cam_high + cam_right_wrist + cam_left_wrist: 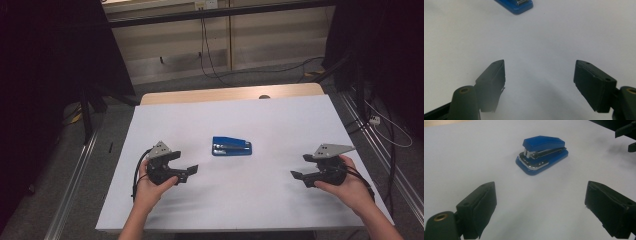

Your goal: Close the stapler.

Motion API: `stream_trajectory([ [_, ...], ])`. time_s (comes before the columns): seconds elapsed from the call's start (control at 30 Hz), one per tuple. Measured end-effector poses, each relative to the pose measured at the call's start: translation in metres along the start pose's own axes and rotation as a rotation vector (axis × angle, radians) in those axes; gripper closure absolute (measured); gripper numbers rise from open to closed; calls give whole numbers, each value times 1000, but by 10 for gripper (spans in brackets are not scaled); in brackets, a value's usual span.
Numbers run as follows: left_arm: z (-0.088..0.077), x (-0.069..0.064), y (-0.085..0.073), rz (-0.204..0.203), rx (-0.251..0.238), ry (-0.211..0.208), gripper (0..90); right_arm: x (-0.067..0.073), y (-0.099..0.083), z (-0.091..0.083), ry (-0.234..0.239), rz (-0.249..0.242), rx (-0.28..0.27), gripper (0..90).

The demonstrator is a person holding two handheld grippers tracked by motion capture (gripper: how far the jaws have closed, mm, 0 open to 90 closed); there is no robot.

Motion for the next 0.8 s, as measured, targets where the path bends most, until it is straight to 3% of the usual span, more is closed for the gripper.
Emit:
stream_trajectory([
  [0.8, -29, 6, -22, 5, 19, 29, 95, -3, -12, -13, -19, 5, -6, 252],
])
Point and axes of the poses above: each handheld gripper's, and its own axes: z roughly forward along the jaws, y roughly out of its top, x roughly to its left, the point moved 6 cm from there along z, roughly forward along the jaws, and after that the axes turned 11 degrees about z, right-handed, at the moved point
